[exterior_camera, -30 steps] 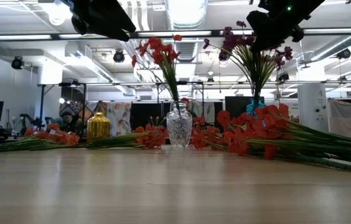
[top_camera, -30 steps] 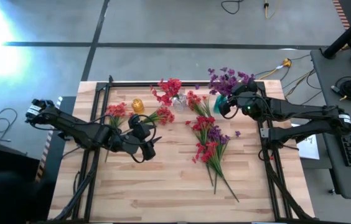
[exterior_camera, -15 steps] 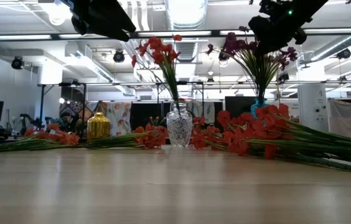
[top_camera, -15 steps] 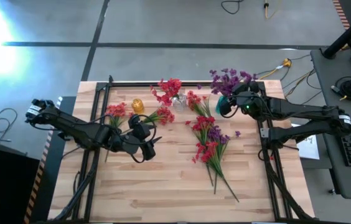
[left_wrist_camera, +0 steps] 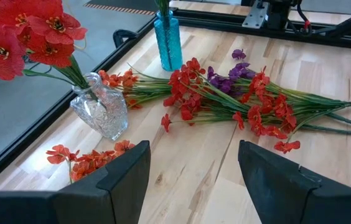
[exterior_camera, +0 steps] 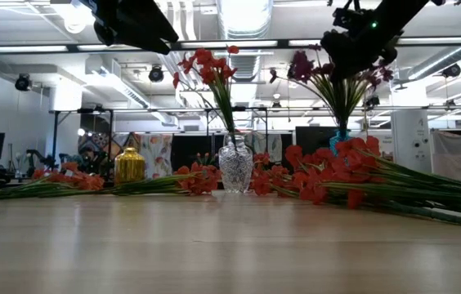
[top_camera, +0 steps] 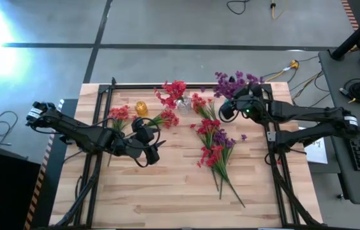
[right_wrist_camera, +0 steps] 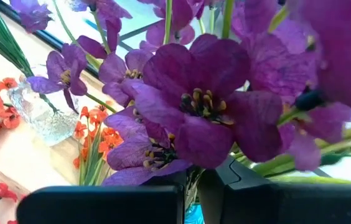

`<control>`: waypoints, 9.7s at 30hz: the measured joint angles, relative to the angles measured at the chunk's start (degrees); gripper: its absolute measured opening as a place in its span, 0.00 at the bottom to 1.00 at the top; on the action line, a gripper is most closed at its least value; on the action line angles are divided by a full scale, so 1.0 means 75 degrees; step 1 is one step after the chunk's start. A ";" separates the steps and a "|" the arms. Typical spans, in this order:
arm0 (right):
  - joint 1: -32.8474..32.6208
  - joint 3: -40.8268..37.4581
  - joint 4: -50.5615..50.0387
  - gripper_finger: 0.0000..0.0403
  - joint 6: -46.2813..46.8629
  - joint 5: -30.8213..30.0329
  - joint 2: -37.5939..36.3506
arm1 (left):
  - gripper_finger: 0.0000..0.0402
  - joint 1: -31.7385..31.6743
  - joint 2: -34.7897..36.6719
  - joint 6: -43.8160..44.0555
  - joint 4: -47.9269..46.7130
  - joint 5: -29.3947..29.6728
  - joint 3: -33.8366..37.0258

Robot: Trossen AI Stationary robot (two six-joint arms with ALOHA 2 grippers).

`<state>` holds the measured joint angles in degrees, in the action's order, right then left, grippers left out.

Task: Sort flowers into vase by color
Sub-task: Put the purple flowers into the blue vase, then put the orange flowers into the yellow vase

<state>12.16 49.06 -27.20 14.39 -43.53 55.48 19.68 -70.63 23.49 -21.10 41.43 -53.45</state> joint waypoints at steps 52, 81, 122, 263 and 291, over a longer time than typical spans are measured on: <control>-0.1070 0.1844 -0.2192 0.66 0.0567 0.0487 -0.0387 | 0.57 -0.0002 0.0012 0.3129 -0.2775 -0.1671 0.0003; -0.2680 0.2448 -0.2340 0.66 0.0618 0.0487 -0.0387 | 0.57 -0.0854 -0.0187 0.0084 -0.2698 -0.1223 0.0929; -0.2693 0.2448 -0.2285 0.67 0.0804 0.0670 -0.0387 | 0.47 -0.3808 -0.0192 -0.1539 0.2029 -0.2060 0.4549; -0.2690 0.2387 -0.2156 0.69 0.0219 0.1061 -0.0122 | 0.00 -0.3264 0.0564 -0.6704 1.4131 0.1456 0.5263; -0.2690 0.2387 -0.2107 0.69 0.0140 0.1058 -0.0122 | 0.00 -0.5838 -0.1307 -0.5310 1.4814 -0.0854 0.5193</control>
<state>-8.01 66.96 -43.00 15.44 -35.59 54.57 -24.11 -80.43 -16.34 90.00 35.03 -14.50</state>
